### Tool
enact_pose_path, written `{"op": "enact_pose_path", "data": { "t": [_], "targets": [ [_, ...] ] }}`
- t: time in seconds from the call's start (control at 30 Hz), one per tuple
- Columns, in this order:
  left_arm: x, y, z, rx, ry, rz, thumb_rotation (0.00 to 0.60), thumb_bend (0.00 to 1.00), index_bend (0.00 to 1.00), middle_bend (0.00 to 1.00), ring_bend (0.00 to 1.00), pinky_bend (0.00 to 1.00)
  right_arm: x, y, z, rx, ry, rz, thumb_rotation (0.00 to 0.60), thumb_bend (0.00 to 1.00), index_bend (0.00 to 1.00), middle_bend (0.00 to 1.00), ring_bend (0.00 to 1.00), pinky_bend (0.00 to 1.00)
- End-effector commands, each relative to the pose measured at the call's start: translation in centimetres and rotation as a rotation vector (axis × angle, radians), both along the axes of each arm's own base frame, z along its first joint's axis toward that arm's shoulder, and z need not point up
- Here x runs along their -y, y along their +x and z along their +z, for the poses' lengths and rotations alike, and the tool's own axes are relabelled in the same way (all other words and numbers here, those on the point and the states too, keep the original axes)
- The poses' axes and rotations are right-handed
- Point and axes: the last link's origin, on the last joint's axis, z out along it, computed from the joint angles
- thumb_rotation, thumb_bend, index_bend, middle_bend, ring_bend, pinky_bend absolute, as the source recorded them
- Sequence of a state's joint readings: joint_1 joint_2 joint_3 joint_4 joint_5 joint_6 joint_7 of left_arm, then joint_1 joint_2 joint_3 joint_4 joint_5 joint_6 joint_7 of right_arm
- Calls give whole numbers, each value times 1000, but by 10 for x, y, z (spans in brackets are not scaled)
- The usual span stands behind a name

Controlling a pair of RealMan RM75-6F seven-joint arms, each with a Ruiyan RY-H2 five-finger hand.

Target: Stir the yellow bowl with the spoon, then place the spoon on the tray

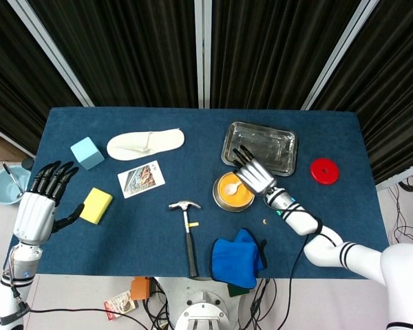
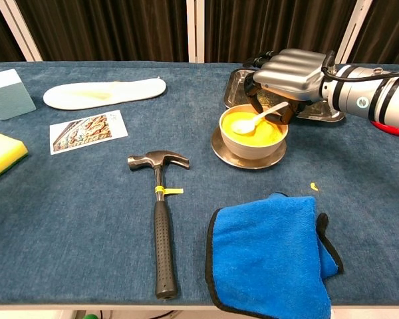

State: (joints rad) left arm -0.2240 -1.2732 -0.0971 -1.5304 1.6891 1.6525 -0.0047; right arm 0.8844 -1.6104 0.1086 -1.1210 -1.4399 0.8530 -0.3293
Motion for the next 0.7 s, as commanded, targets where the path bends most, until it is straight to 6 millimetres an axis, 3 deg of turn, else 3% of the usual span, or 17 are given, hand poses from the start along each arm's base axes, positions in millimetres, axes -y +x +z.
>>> {"op": "enact_pose_path", "data": {
  "t": [0.03,0.23,0.37,0.53,0.7],
  "targets": [
    [0,-1,0,0,0,2,600,236,117,114,78,126,0,0,0,-3,0,1,600,433,571,261,16,38],
    [2,-3,0,3,3,7,600,236,109,114,79,125,0,3,2,-7,-11,20,600,447,626,272,21,38],
    [3,-4,1,3,4,8,600,236,108,114,79,126,-2,5,15,-57,-46,83,600,471,646,283,34,39],
    [5,-4,1,5,7,5,600,235,108,114,79,125,-3,14,39,-248,-138,250,600,483,659,285,53,49],
    [6,-4,0,8,6,7,600,236,108,114,79,126,1,24,47,-467,-200,397,600,499,669,285,67,62]
  ]
}}
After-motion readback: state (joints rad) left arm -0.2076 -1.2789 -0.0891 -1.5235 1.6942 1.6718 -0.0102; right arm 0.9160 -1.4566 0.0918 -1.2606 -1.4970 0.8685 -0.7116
